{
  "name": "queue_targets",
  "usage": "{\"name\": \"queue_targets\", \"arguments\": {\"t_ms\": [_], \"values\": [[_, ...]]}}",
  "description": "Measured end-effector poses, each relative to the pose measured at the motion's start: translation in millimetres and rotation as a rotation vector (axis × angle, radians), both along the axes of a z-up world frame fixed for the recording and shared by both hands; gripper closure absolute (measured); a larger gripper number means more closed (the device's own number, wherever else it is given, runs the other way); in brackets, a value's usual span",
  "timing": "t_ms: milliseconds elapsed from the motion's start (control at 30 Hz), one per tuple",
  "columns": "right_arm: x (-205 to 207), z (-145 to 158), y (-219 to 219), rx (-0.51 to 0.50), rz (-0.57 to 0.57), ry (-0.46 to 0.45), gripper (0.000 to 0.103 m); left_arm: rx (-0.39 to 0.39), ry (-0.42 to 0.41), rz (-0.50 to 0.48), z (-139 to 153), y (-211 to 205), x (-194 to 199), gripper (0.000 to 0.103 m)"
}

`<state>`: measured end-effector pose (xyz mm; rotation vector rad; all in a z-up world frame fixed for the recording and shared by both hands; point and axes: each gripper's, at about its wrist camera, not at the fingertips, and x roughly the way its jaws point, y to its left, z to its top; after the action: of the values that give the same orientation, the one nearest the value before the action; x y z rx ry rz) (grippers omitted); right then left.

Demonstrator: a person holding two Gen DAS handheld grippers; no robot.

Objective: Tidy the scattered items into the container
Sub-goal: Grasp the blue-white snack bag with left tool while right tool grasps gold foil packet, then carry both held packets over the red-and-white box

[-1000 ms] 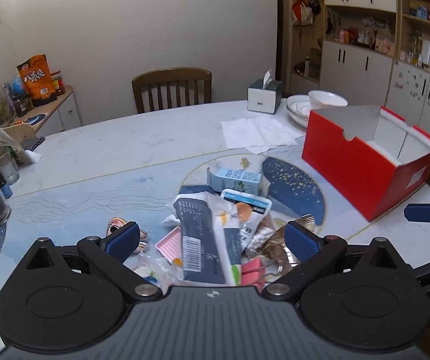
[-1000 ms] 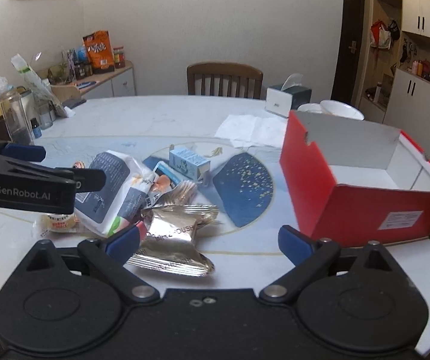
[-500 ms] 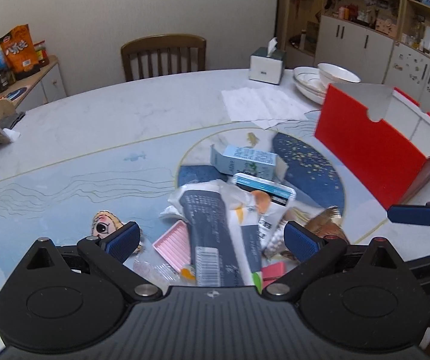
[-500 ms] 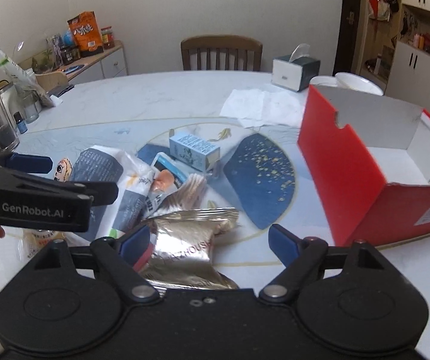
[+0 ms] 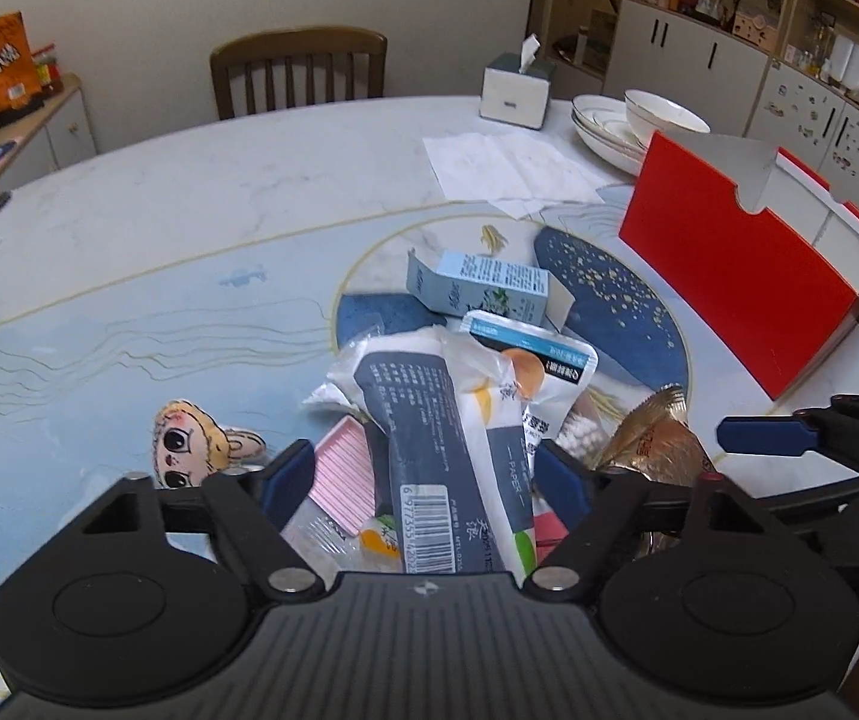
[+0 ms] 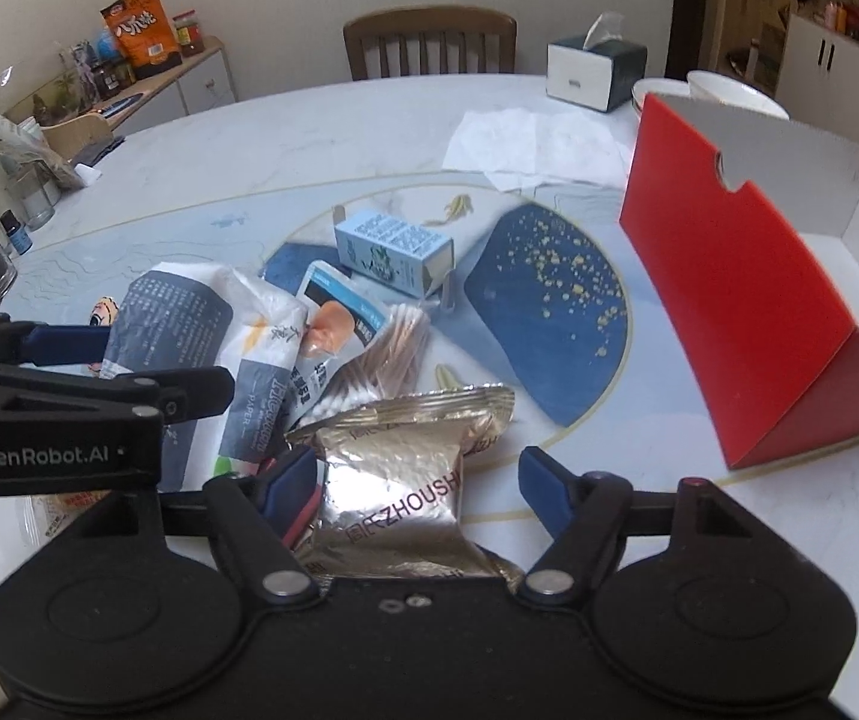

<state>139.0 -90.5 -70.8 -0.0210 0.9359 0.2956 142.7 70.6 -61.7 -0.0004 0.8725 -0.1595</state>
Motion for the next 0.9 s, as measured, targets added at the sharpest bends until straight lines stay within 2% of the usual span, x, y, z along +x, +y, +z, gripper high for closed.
{"name": "queue_targets", "arguments": {"t_ms": [233, 367, 700, 900], "values": [[2.2, 0.0, 2.5, 0.017, -0.024, 0.029, 0.044, -0.012, 0.029, -0.035, -4.4, 4.1, 5.5, 0.049], [1.3, 1.8, 4.8, 0.013, -0.03, 0.032, 0.05, -0.026, 0.044, -0.054, -6.5, 6.3, 6.3, 0.065], [-0.1, 5.3, 2.4, 0.018, -0.034, 0.02, 0.061, -0.031, 0.044, -0.102, -3.0, 3.9, 3.3, 0.085], [0.4, 16.0, -8.6, 0.025, -0.042, 0.01, 0.061, -0.036, 0.03, -0.092, 3.2, 2.1, -0.5, 0.089]]}}
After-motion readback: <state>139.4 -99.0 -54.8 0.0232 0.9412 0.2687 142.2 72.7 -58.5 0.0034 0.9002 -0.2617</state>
